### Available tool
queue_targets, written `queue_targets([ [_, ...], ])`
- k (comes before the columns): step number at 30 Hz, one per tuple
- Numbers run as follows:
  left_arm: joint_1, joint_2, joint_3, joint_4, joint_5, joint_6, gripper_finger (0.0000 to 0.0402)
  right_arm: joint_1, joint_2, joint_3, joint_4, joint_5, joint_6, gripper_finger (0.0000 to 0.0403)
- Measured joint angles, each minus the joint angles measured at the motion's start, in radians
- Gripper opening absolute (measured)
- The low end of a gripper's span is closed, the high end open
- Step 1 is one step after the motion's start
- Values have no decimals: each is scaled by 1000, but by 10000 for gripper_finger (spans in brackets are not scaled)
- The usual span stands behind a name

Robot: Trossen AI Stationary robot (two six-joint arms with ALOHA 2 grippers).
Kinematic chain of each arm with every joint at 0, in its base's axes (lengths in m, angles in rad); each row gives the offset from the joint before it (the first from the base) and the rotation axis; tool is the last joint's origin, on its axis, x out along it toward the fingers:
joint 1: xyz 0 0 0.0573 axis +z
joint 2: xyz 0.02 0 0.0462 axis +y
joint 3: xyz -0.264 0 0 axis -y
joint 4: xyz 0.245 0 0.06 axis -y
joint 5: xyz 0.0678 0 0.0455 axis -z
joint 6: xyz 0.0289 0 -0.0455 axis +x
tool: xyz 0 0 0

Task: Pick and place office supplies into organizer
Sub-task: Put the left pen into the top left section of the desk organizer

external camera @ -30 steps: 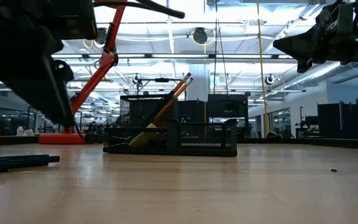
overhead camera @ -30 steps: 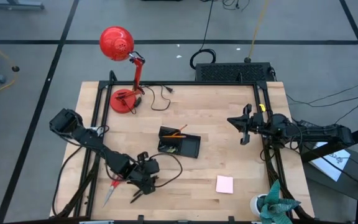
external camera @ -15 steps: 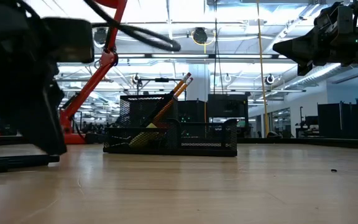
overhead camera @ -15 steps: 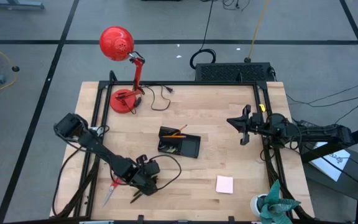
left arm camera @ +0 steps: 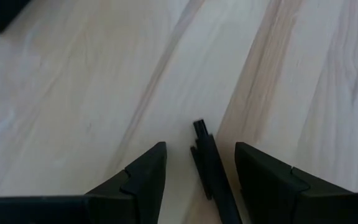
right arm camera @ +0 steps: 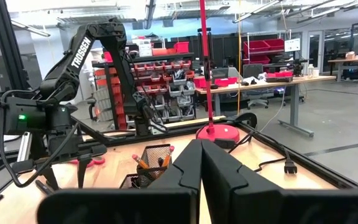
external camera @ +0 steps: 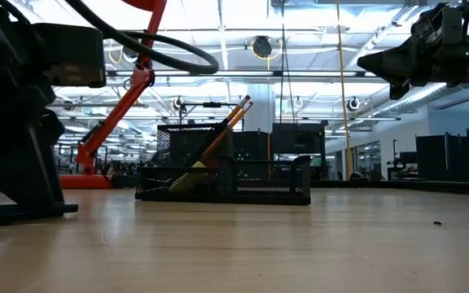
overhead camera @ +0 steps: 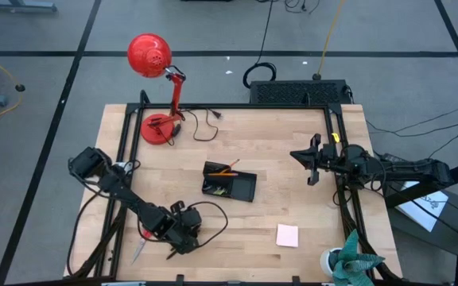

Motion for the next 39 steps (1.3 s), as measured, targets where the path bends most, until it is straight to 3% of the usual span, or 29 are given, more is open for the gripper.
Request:
queue_targets([
  [9, -25, 0, -1, -28, 10, -21, 198, 0, 0, 0, 0, 0, -2, 4],
  [28, -25, 65, 3, -26, -37, 80, 197, 0, 2, 0, 0, 0, -3, 4],
  [39, 2, 65, 1, 10, -25, 119, 103, 0, 2, 0, 16, 2, -11, 4],
])
